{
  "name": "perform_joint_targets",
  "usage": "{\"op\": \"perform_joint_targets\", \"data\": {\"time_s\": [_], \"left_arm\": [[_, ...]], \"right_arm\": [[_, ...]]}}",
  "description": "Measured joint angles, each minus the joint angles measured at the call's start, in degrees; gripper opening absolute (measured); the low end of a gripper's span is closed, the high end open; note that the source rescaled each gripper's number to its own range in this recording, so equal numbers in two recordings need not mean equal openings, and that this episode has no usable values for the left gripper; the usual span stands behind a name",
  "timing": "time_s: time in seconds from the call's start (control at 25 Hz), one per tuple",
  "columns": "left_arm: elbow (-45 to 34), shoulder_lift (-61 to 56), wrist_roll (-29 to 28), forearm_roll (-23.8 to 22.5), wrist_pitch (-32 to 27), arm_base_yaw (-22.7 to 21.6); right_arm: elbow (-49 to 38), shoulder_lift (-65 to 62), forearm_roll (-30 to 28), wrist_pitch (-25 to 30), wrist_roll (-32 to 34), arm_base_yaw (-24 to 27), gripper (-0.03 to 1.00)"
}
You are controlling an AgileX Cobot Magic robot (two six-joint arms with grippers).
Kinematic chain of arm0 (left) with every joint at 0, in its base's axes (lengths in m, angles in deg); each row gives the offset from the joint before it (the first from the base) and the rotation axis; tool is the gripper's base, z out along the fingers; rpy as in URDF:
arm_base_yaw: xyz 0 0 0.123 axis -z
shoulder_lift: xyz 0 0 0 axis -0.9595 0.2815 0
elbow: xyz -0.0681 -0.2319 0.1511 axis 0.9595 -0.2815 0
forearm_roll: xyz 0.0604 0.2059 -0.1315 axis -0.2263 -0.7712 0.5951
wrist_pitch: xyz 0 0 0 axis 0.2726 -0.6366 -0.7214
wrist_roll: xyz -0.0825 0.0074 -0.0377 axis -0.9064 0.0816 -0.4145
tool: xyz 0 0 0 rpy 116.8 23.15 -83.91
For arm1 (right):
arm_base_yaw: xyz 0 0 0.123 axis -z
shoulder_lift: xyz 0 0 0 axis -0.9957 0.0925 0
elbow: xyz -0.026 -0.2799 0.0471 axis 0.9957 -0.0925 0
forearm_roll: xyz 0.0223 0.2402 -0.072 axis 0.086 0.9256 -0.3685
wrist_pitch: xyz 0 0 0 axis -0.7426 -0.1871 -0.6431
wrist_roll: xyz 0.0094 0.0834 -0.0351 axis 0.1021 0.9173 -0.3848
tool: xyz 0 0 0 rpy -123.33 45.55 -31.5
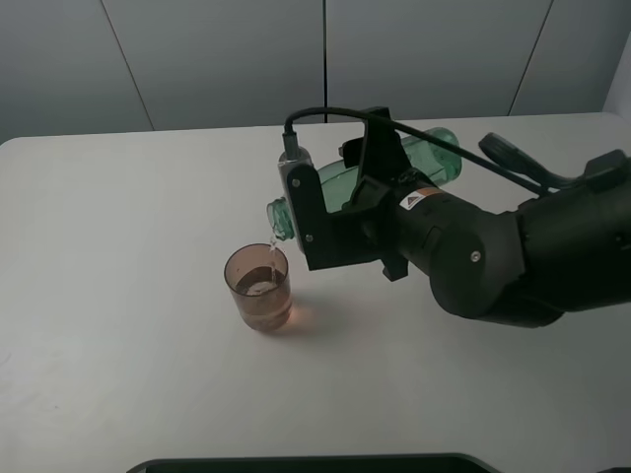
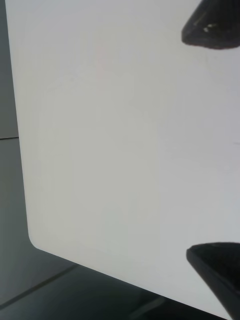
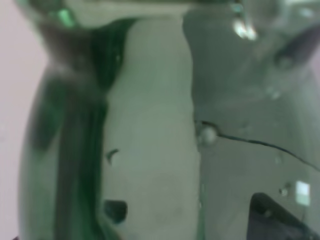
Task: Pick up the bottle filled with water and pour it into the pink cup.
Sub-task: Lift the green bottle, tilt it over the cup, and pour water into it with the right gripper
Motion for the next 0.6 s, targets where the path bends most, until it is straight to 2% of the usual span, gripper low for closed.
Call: {"op": "perform_joint_targets", "data": {"time_s": [0.6], "left_arm": [[0.0,0.0,0.0,0.0,0.0,0.0]], "right_arm": [[0.0,0.0,-0.2,0.0,0.0,0.4,0.00]]}}
